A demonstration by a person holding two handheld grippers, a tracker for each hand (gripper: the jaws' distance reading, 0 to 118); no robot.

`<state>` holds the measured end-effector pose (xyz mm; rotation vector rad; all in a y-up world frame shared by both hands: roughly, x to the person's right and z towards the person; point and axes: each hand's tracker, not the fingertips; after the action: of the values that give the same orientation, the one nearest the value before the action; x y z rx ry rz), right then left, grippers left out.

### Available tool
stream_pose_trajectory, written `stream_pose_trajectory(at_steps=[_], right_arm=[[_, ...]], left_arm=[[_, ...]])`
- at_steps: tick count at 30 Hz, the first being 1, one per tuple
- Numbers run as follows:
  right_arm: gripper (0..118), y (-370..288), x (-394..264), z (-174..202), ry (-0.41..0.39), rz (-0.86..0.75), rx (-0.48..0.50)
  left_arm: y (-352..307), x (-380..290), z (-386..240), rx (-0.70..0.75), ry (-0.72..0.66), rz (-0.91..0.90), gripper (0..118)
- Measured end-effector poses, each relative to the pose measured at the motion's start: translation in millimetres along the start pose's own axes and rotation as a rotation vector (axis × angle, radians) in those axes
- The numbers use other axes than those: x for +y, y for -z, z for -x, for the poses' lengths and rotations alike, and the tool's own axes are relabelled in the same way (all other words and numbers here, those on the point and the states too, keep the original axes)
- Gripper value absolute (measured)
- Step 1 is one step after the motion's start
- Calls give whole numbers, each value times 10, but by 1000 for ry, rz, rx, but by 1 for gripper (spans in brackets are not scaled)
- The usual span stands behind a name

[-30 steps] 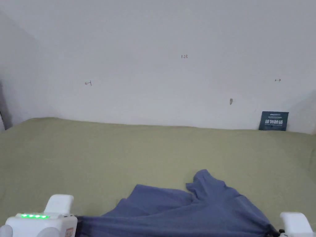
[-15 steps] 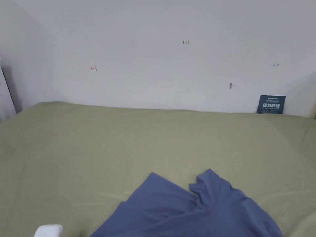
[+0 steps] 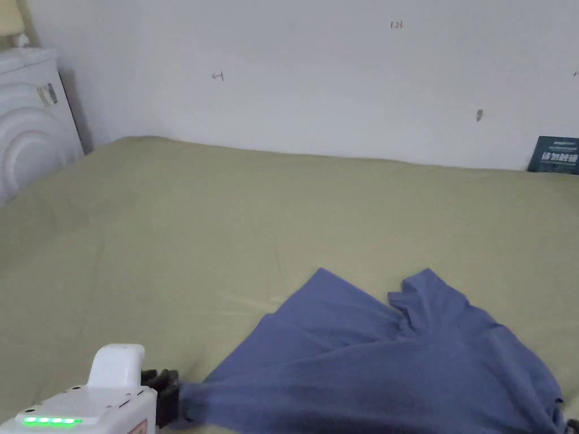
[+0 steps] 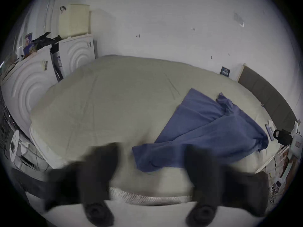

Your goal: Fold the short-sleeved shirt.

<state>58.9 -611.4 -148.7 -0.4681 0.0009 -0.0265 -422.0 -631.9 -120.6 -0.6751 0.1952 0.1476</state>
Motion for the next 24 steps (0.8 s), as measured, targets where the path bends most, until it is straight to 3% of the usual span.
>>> stream_pose_trajectory(at_steps=[7, 12, 13, 14, 15, 16, 20, 22, 23, 24], right_arm=[[0, -135, -170, 35, -24, -27, 16], [0, -11, -242, -97, 7, -3, 35], [0, -55, -241, -8, 6, 1, 36], [0, -54, -246, 5, 3, 5, 32], [0, -38, -257, -2, 1, 7, 30], [0, -19, -261, -12, -1, 8, 32], [0, 68, -275, 25, -11, 39, 33], [0, 138, -279, 25, -36, 69, 37], [0, 173, -285, 16, -39, 72, 37], [0, 222, -282, -2, -33, 78, 37]], left_arm=[[-45, -128, 30, -18, -20, 16, 0], [287, -55, 118, -61, -35, 90, 3], [381, -32, 132, -68, -30, 106, 17], [522, -18, 136, -72, -19, 154, 48], [675, -13, 139, -39, 9, 194, 101], [787, -31, 141, -26, 29, 202, 118], [1233, -59, 123, -8, 90, 328, 118], [1195, -74, 50, 6, 111, 316, 112], [1128, -32, 35, -15, 112, 303, 101], [1090, -33, 7, -66, 105, 280, 59]])
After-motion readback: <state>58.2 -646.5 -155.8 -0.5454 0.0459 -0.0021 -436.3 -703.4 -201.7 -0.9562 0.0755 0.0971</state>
